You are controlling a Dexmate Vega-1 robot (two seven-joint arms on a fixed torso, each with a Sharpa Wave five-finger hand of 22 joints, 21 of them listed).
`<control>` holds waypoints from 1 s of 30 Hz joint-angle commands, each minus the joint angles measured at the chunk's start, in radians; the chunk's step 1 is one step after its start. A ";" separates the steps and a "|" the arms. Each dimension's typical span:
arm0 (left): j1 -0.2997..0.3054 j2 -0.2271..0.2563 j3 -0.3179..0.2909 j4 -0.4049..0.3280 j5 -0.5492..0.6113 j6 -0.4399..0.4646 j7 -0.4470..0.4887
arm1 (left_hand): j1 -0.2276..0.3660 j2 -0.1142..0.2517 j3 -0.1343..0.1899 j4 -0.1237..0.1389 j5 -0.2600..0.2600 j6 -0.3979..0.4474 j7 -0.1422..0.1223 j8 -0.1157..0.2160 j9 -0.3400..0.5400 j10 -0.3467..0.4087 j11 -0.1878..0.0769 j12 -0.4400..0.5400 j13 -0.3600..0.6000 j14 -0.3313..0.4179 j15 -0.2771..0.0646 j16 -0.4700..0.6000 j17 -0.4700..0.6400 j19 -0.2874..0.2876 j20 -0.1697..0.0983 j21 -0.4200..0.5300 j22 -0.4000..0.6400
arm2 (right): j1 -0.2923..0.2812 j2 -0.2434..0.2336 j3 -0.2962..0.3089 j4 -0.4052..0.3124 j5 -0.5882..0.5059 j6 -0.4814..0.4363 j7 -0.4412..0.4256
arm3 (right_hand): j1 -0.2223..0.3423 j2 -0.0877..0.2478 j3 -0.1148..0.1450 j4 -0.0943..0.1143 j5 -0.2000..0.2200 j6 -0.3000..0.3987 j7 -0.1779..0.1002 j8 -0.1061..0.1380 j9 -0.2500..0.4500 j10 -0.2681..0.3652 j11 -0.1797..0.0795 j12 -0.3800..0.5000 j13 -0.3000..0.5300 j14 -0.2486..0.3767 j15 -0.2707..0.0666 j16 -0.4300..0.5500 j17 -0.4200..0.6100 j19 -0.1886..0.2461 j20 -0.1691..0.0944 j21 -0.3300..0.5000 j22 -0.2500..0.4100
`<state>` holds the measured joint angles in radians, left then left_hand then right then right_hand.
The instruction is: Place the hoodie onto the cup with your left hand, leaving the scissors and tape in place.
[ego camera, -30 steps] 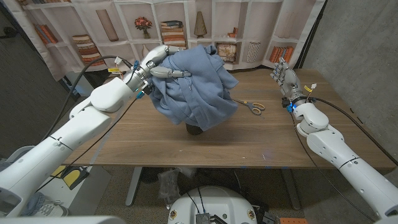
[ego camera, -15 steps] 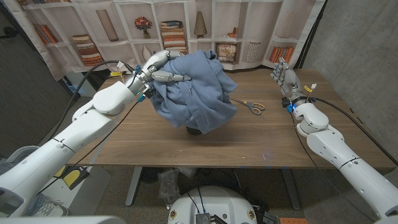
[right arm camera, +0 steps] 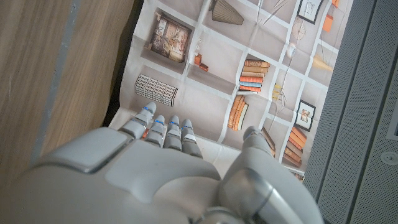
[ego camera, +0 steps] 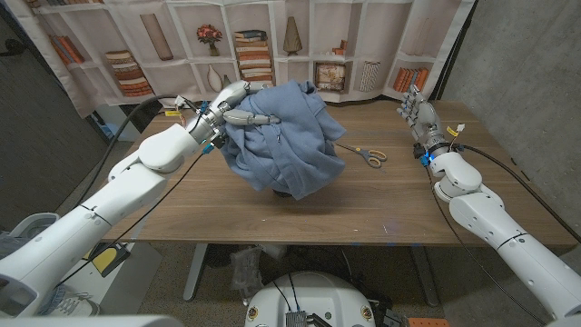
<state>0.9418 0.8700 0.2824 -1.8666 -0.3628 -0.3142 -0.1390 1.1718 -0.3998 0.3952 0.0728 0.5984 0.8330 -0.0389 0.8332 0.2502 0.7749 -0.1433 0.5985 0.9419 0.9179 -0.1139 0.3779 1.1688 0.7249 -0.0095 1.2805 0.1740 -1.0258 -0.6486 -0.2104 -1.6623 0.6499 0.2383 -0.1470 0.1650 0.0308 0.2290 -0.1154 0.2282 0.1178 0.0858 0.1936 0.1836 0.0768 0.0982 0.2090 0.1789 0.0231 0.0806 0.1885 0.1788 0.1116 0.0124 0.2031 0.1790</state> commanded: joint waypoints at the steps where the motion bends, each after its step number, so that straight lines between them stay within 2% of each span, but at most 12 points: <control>1: 0.019 0.001 0.002 0.004 0.006 0.015 0.025 | 0.351 0.343 0.373 -0.247 0.003 0.112 0.030 -0.011 0.450 0.021 -0.008 -0.005 -0.011 0.028 -0.057 -0.008 -0.016 0.055 -0.202 -0.003 0.003 | -0.026 -0.001 0.018 -0.011 0.010 0.012 -0.007 | 0.004 0.010 -0.007 0.001 -0.004 -0.003 -0.002 0.001 0.003 0.003 0.006 -0.001 0.005 -0.001 0.002 -0.001 0.006 0.008 0.000 -0.001 0.006; 9: 0.000 0.003 0.022 0.011 0.008 0.037 0.009 | 0.347 0.337 0.369 -0.245 -0.001 0.109 0.028 -0.024 0.430 0.019 -0.018 -0.024 -0.034 0.026 -0.064 -0.026 -0.039 0.039 -0.200 -0.011 0.002 | -0.046 -0.006 0.032 -0.018 0.009 0.025 -0.010 | 0.004 0.011 -0.007 0.001 -0.005 -0.004 -0.001 0.001 0.003 0.003 0.005 -0.001 0.005 -0.001 0.004 -0.002 0.006 0.008 0.001 -0.001 0.006; 14: -0.007 0.012 0.031 0.003 0.017 0.062 0.005 | 0.340 0.333 0.366 -0.242 -0.003 0.103 0.029 -0.034 0.417 0.008 -0.016 -0.042 -0.047 0.024 -0.066 -0.043 -0.067 0.019 -0.195 -0.022 -0.001 | -0.066 -0.004 0.048 -0.027 0.011 0.041 -0.019 | 0.004 0.011 -0.007 0.001 -0.005 -0.004 -0.002 0.001 0.003 0.003 0.006 -0.001 0.005 -0.001 0.003 -0.001 0.006 0.008 0.001 -0.001 0.006; 21: 0.007 0.035 0.029 -0.021 0.033 0.098 0.020 | 0.336 0.331 0.361 -0.242 -0.008 0.090 0.044 -0.055 0.391 -0.030 -0.010 -0.081 -0.066 0.023 -0.064 -0.062 -0.105 -0.006 -0.194 -0.038 -0.001 | -0.097 -0.007 0.072 -0.045 0.014 0.053 -0.033 | 0.004 0.011 -0.007 0.001 -0.005 -0.002 0.000 0.001 0.003 0.004 0.008 -0.001 0.005 -0.001 0.004 -0.001 0.006 0.009 0.001 -0.001 0.006; 30: 0.029 0.046 0.019 -0.019 0.015 0.098 0.021 | 0.324 0.335 0.350 -0.236 -0.014 0.060 0.039 -0.091 0.355 -0.060 -0.005 -0.117 -0.077 0.023 -0.064 -0.078 -0.144 -0.023 -0.192 -0.047 0.000 | -0.108 -0.010 0.080 -0.053 0.012 0.055 -0.030 | 0.003 0.011 -0.008 0.001 -0.005 -0.003 0.001 0.001 0.003 0.006 0.009 0.000 0.005 -0.001 0.003 -0.002 0.006 0.009 0.002 -0.001 0.006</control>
<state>0.9502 0.8983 0.3074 -1.8803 -0.3383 -0.2309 -0.1216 1.1719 -0.3998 0.3953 0.0728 0.5886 0.8476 -0.0535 0.7524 0.2813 0.7308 -0.1537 0.4938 0.8664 0.9345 -0.1307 0.3061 1.0356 0.6897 -0.0447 1.2386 0.1697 -1.1113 -0.6554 -0.1472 -1.7007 0.6613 0.2860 -0.1730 0.1650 0.0308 0.2249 -0.1113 0.2282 0.1179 0.0858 0.1935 0.1836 0.0767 0.0982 0.2090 0.1789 0.0231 0.0805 0.1885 0.1788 0.1116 0.0124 0.2031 0.1790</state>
